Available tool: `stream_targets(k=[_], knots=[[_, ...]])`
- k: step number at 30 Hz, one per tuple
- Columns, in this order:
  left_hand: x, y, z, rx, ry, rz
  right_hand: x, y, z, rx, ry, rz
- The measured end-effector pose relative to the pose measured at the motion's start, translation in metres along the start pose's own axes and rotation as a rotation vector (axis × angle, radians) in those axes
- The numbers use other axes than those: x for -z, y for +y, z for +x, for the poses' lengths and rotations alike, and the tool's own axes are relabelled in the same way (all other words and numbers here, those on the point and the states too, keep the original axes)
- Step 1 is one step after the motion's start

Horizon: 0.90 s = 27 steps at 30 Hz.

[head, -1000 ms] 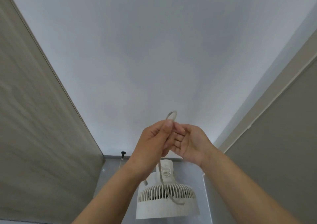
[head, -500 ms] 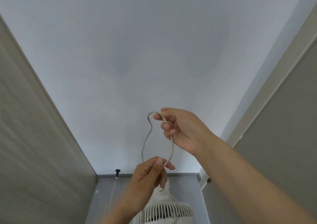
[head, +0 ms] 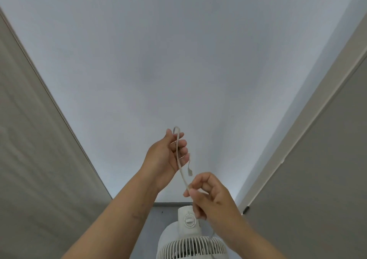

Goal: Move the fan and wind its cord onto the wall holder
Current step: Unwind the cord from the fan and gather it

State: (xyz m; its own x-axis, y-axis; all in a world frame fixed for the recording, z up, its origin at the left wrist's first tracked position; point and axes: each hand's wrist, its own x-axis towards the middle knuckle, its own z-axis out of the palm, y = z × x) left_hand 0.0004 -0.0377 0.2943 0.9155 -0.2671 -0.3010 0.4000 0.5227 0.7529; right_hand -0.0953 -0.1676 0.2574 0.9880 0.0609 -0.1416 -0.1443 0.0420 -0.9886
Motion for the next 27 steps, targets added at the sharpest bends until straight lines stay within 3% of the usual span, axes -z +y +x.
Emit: stream_targets(k=[6,10,13,17,21,27], knots=[[-0.016,-0.01,-0.017,-0.263,0.055,0.372,0.012,0.006,0.032,-0.246,0.006,0.103],[-0.017,-0.022,-0.027,-0.394,0.03,0.528,0.017,-0.025,0.069,-0.364,-0.001,0.485],[-0.01,-0.029,-0.027,-0.408,0.038,0.588,0.016,-0.048,0.091,-0.371,0.033,0.774],[0.004,-0.032,-0.02,-0.389,0.127,0.62,0.009,-0.065,0.097,-0.273,0.114,0.927],[0.015,-0.032,-0.012,-0.272,0.159,0.569,0.006,-0.074,0.08,-0.106,-0.045,0.774],[0.019,-0.028,0.002,0.039,-0.033,0.425,0.005,-0.059,0.047,0.231,-0.198,0.227]])
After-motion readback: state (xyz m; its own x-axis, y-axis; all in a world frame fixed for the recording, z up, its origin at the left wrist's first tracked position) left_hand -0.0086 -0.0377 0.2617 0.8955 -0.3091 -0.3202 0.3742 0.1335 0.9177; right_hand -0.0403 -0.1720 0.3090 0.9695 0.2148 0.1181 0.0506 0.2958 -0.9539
